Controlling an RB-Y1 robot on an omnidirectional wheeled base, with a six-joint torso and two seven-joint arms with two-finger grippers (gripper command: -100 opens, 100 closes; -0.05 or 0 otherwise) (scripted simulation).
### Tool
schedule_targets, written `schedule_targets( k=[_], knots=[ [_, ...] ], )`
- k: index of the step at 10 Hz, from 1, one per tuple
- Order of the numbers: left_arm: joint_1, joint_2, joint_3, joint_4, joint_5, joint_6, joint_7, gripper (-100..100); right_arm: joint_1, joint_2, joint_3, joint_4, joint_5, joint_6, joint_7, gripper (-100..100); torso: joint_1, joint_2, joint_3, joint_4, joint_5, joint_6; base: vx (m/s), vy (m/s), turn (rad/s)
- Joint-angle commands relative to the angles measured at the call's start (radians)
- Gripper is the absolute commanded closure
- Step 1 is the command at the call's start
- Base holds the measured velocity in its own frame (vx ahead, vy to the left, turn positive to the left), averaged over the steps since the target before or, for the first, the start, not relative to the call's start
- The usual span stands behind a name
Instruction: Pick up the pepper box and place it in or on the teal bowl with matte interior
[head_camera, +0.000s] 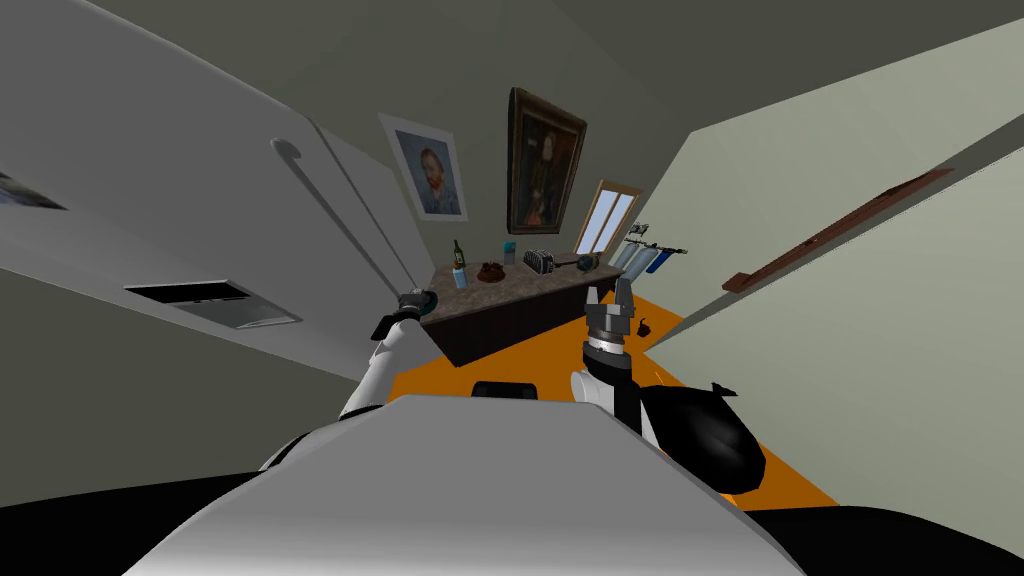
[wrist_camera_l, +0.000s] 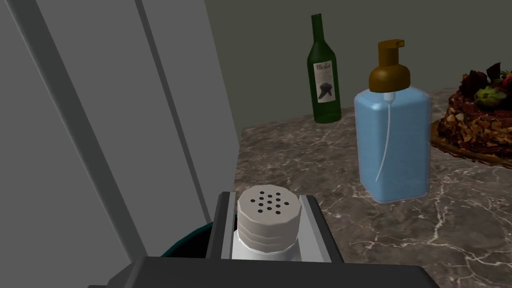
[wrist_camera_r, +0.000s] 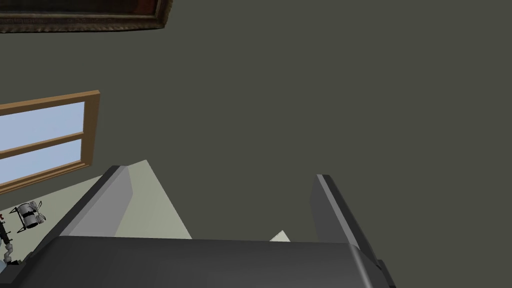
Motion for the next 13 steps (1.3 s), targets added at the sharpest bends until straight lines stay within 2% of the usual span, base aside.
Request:
schedule_targets(
  k=[1,2,3,4,8,9,10,13],
  knots=[
    [0.007,0.000,0.031,-0.008,-0.011,0.029,-0.012,100,0.000,0.000,0.000,0.000,0.000,0.000,0.000,0,0.000,0.000,0.000,0.000,0.000,0.000,0.046,0.113,-0.062],
    [0.011,0.005,0.045,-0.005,-0.018,0.039,-0.015,100,0.000,0.000,0.000,0.000,0.000,0.000,0.000,0,0.000,-0.001,-0.001,0.000,0.000,0.001,0.054,0.125,-0.099],
    [0.007,0.002,0.032,-0.002,-0.013,0.025,-0.011,100,0.000,0.000,0.000,0.000,0.000,0.000,0.000,0,0.000,-0.002,-0.001,-0.001,0.000,0.001,0.024,0.059,-0.021],
    [0.007,0.003,0.035,-0.002,-0.014,0.027,-0.013,-100,0.000,0.000,0.000,0.000,0.000,0.000,0.000,0,-0.004,-0.001,-0.001,-0.001,0.000,0.001,0.004,0.013,0.003],
    [0.007,0.003,0.035,-0.002,-0.014,0.027,-0.013,-100,0.000,0.000,0.000,0.000,0.000,0.000,0.000,0,-0.009,0.001,0.000,0.000,-0.002,0.001,0.000,0.001,0.000],
    [0.007,0.003,0.035,-0.002,-0.014,0.027,-0.013,0,0.000,0.000,0.000,0.000,0.000,0.000,0.000,0,-0.009,0.001,0.000,0.000,-0.002,0.001,0.000,0.000,0.000],
    [-0.002,0.028,0.053,-0.010,-0.005,0.063,-0.006,-100,0.000,0.000,0.000,0.000,0.000,0.000,0.000,0,-0.009,0.001,0.000,0.000,-0.002,0.001,0.010,-0.039,0.064],
    [-0.016,0.064,0.081,-0.021,0.009,0.118,0.005,-100,0.000,0.000,0.000,0.000,0.000,0.000,0.000,0,-0.014,0.000,0.000,0.000,-0.003,0.002,0.017,-0.073,0.050]
  ],
)
